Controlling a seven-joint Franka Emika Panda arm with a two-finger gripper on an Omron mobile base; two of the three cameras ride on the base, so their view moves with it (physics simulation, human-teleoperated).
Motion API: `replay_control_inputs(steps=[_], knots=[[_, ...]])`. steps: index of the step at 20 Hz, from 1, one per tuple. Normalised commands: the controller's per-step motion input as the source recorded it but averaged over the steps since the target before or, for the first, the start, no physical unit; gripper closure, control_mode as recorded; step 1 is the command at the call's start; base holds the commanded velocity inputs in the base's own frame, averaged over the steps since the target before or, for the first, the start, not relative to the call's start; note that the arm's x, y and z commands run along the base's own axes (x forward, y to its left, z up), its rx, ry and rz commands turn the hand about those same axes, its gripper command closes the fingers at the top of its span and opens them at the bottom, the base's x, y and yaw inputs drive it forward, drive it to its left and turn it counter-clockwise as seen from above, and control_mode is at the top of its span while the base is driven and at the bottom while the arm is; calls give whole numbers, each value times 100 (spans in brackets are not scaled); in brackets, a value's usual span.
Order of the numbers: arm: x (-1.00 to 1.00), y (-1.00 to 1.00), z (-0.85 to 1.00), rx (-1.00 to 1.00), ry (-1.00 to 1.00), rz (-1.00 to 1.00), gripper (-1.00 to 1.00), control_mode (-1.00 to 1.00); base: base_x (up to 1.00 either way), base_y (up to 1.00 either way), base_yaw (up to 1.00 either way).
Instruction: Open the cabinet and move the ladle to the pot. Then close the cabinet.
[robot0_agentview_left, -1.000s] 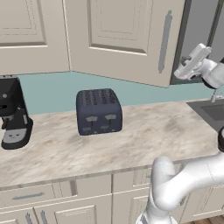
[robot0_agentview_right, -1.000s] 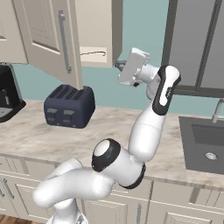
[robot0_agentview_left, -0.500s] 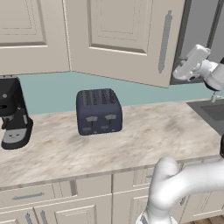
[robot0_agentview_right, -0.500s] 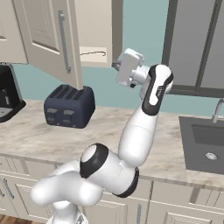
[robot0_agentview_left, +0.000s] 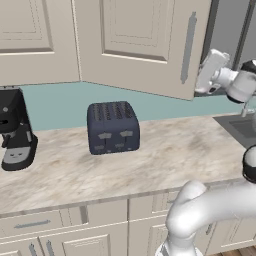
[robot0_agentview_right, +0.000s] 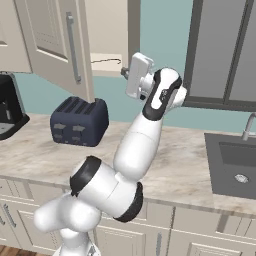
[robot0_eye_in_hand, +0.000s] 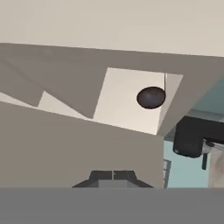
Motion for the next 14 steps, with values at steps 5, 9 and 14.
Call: replay_control_inputs(steps=[5, 9, 14], knots=[[46, 8, 0, -2, 12, 0, 100, -100, 0, 0, 0], [38, 0, 0, 0, 6, 1, 100, -100, 0, 0, 0], [39, 1, 0, -1, 6, 2, 100, -100, 0, 0, 0]])
